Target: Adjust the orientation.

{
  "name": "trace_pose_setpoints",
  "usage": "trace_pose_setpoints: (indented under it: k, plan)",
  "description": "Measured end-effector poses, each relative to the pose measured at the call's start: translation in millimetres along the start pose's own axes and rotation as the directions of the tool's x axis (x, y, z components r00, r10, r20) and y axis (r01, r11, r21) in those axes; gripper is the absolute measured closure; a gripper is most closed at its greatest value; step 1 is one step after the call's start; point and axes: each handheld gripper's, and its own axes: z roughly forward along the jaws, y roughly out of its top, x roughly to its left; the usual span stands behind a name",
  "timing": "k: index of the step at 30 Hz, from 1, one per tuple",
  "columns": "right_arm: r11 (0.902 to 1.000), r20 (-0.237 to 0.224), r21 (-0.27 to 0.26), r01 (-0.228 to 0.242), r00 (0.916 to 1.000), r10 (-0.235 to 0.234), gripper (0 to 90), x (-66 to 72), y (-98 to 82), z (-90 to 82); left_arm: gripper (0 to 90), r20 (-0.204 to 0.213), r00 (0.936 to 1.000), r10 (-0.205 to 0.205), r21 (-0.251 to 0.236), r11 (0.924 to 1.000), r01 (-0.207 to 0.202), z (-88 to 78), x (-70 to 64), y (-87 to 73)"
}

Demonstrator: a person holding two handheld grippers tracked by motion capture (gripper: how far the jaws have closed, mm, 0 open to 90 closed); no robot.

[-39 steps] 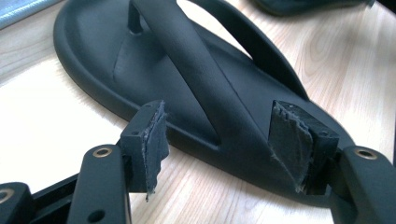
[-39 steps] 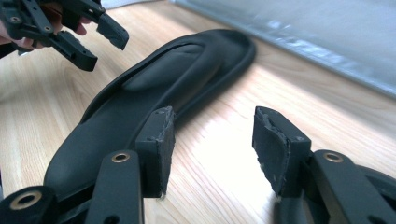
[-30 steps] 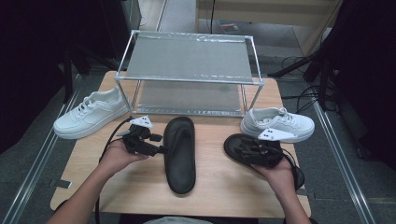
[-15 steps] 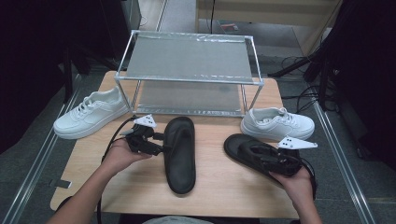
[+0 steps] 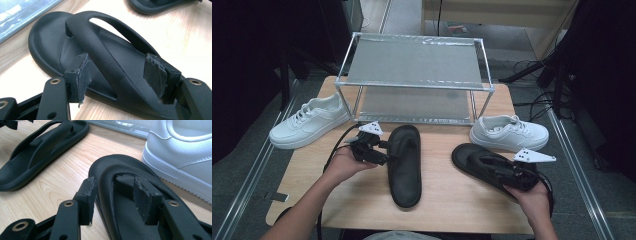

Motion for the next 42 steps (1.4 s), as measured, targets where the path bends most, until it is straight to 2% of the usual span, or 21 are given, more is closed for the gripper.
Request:
trace_pose_setpoints:
  k: [7, 11, 16, 23, 25, 27, 32, 36, 39, 42]
  plan:
    - [0.9987, -0.02, 0.05, 0.011, 0.9998, -0.01, 54.3, -3.3, -2.2, 11.8, 37.6, -0.003, 1.0, 0.008, 0.008, 0.9999, -0.008, 1.7, -2.1, 0.5]
    - [0.9977, -0.03, 0.059, 0.033, 0.9991, -0.032, 55.5, -4.6, -2.1, 16.2, 37.5, -0.004, 0.9999, 0.011, 0.009, 0.9999, -0.011, 1.1, -0.9, 0.4]
    - [0.9948, -0.036, 0.096, 0.035, 0.9988, -0.032, 56.4, -4.4, -3.5, 22.2, 37.5, -0.007, 0.9999, 0.009, 0.007, 0.9999, -0.009, 1.0, -0.5, 0.3]
    - [0.9884, -0.077, 0.15, 0.021, 0.997, -0.009, 70.1, -5.8, -5.4, 29.7, 37.5, -0.007, 0.9999, 0.008, 0.009, 0.9999, -0.008, 1.1, -0.4, 0.2]
    - [0.9883, -0.084, 0.148, 0.037, 0.9961, -0.025, 76.1, -5.0, -5.1, 30.1, 37.5, -0.007, 1.0, 0.006, 0.008, 0.9999, -0.006, 1.4, -0.5, 0.2]
    - [0.9878, -0.09, 0.15, 0.039, 0.9956, -0.026, 77.8, -3.9, -4.2, 29.6, 37.5, -0.008, 0.9999, 0.007, 0.009, 0.9999, -0.007, 1.5, -0.6, 0.2]
    - [0.9864, -0.089, 0.162, 0.031, 0.9959, -0.017, 78.9, -4.1, -1.3, 27.1, 37.4, -0.004, 1.0, 0.005, 0.005, 1.0, -0.005, 0.8, 0.1, 0.1]
    - [0.9873, -0.088, 0.159, 0.001, 0.9961, 0.013, 79.1, -2.7, 2.3, 23.3, 37.4, -0.005, 1.0, 0.0, 0.005, 1.0, 0.0, 1.3, 0.5, -0.2]
    - [0.9868, -0.082, 0.162, 0.002, 0.9965, 0.011, 79.1, 0.8, 5.2, 21.4, 37.5, -0.005, 1.0, 0.005, 0.007, 1.0, -0.005, 0.9, 0.1, -0.1]
    - [0.9897, -0.086, 0.143, -0.009, 0.9961, 0.022, 79.4, 5.4, 8.6, 17.6, 37.5, -0.003, 1.0, 0.008, 0.004, 1.0, -0.008, 0.7, -0.2, 0.1]
